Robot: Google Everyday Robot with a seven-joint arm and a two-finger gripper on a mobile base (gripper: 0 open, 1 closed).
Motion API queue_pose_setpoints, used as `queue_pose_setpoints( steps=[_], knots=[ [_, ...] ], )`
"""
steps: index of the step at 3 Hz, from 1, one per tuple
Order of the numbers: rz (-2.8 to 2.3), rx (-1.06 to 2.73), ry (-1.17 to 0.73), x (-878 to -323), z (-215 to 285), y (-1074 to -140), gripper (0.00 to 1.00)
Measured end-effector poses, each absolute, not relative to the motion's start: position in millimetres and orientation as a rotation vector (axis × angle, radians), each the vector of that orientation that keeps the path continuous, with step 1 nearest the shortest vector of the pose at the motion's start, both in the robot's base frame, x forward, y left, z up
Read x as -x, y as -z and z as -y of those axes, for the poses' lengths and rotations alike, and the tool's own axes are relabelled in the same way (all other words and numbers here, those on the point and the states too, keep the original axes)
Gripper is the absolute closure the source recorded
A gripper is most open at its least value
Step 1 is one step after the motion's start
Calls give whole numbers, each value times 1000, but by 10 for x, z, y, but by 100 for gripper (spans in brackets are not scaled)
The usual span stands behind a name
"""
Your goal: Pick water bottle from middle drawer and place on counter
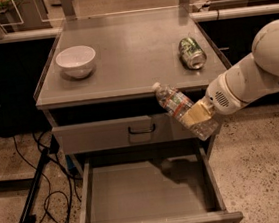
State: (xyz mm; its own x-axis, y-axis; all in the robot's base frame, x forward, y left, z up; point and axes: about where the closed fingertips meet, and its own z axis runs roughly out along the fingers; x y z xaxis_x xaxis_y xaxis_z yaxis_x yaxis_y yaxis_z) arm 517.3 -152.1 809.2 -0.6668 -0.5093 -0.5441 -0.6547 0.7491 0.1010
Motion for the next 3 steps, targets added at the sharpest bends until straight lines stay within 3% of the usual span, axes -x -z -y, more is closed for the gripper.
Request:
queue_pose_setpoints(
  steps=[3],
  knots=[
    [-2377, 640, -428, -5448, 1768, -8380, 100]
  ],
)
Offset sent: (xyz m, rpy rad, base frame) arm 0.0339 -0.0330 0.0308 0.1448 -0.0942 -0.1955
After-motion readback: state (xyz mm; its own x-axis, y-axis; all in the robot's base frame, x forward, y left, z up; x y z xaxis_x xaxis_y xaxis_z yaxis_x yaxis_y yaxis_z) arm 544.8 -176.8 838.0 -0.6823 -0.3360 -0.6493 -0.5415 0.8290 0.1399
